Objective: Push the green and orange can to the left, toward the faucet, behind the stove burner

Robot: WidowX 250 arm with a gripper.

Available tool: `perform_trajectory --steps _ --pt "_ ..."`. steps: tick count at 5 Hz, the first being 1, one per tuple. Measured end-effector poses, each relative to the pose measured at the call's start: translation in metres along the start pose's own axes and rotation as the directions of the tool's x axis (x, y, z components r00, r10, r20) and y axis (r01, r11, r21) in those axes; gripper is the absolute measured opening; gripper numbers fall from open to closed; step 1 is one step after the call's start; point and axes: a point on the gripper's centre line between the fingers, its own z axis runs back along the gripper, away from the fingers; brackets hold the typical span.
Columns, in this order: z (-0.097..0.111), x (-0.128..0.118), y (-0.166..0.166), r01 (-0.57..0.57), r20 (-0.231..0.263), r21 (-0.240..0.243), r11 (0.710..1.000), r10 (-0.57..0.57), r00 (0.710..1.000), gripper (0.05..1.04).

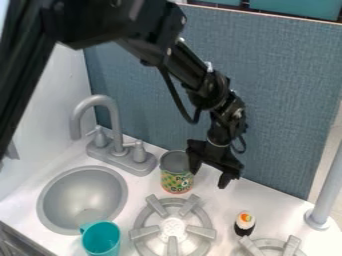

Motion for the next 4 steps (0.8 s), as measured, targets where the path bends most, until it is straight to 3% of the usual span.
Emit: perform_trajectory --steps 1,2,3,4 --pt "0.038 -0.03 -0.002 0.027 -0.043 -0.032 0.999 -0.028 0.999 1.0" --pt "0.092 -0.069 -0.01 0.059 -0.005 -0.093 0.994 -0.06 0.998 1.0" --pt "0.107 -0.11 -0.005 0.032 -0.105 -0.097 0.995 -0.042 0.994 1.0" --pt "0.127 -0.152 -0.002 0.07 -0.114 -0.075 0.995 -0.078 0.99 1.0"
